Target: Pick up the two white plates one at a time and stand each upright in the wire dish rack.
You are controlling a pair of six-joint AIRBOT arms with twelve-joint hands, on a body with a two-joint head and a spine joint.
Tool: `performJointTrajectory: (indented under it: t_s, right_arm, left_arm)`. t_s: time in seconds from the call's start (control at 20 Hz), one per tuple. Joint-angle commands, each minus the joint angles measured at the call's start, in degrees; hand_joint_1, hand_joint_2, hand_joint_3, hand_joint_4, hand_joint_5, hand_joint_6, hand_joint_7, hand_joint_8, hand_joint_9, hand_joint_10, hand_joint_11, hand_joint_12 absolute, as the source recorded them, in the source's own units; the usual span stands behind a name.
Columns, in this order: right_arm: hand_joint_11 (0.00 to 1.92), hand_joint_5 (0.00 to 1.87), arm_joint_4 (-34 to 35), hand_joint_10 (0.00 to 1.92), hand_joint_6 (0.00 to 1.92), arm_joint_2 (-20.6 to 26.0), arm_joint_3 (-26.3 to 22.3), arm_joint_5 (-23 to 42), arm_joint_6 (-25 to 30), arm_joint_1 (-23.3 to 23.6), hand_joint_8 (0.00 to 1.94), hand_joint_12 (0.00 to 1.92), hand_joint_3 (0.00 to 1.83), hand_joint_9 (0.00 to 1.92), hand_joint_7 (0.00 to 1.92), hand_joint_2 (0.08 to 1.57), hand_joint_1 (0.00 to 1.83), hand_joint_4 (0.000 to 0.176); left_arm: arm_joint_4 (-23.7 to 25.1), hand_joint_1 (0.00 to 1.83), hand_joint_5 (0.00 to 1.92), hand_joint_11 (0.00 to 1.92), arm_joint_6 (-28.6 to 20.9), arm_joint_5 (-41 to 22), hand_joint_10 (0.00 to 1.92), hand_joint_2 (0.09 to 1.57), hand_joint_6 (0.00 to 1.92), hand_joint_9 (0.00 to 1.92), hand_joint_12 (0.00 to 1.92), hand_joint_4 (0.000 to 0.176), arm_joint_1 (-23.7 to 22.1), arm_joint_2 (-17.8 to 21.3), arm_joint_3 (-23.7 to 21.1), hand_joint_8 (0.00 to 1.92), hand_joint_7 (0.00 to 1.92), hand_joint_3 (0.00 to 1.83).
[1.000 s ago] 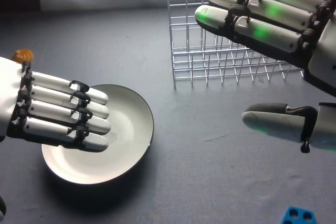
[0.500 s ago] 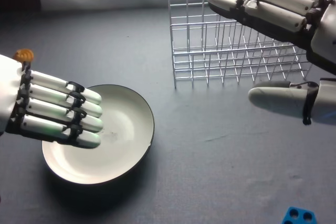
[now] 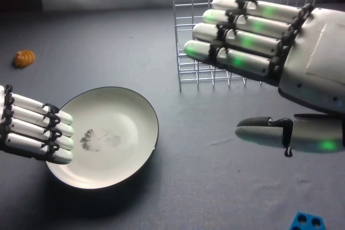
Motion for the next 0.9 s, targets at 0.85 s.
performJointTrajectory:
  t_s: [0.85]
  right_arm:
    - [0.00,0.00,0.05,0.00,0.00,1.48,-1.38,11.10,-3.59,-1.18,0.00,0.00,0.00,0.00,0.00,1.28,0.00,0.000]
  left_arm:
    - [-7.47,0.00,0.06,0.02,3.10,3.95,0.00,1.08,0.00,0.03,0.02,0.000,5.21,-4.78,3.72,0.00,0.06,0.00]
